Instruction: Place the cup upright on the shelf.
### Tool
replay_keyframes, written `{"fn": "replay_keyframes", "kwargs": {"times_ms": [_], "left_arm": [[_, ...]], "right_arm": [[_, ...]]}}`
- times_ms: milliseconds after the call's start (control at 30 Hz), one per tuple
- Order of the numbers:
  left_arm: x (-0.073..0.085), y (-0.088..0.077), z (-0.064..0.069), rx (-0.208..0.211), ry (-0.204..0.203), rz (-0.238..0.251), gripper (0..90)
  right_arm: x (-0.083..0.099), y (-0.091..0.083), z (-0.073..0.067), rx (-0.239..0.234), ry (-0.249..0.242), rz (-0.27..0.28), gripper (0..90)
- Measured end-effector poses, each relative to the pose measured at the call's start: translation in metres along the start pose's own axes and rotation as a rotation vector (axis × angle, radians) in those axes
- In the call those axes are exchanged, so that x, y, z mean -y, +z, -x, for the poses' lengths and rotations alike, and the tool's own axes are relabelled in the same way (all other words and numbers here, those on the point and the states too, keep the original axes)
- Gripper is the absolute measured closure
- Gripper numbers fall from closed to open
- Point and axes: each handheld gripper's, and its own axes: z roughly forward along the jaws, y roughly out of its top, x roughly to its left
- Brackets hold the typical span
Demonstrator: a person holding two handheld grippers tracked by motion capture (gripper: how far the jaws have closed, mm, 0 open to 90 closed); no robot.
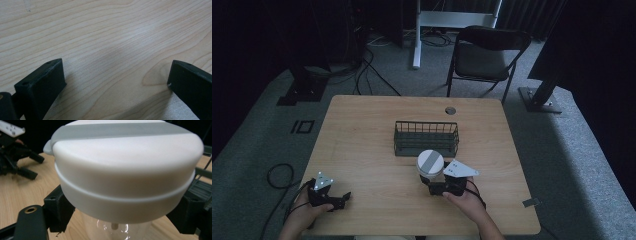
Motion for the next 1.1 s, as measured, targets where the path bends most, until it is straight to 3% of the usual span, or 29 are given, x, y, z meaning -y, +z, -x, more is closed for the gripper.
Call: {"fn": "replay_keyframes", "kwargs": {"times_ms": [167,533,633,767,800,1100], "left_arm": [[0.0,0.0,0.0,0.0,0.0,0.0,1.4],[0.0,0.0,0.0,-0.001,0.001,0.001,1.4],[0.0,0.0,0.0,0.0,-0.001,0.001,1.4],[0.0,0.0,0.0,0.0,0.001,0.0,1.4],[0.0,0.0,0.0,0.0,0.001,0.0,1.4],[0.0,0.0,0.0,0.0,0.0,0.001,1.4]], "right_arm": [[-0.013,-0.002,0.002,0.003,-0.004,0.03,18.4],[-0.047,-0.001,0.013,0.069,-0.011,0.098,18.4],[-0.06,0.0,0.017,0.126,-0.017,0.118,18.4],[-0.066,0.002,0.019,0.146,-0.018,0.123,18.4],[-0.074,0.005,0.023,0.182,-0.004,0.131,18.4],[-0.088,0.02,0.03,0.268,0.049,0.133,18.3]]}}
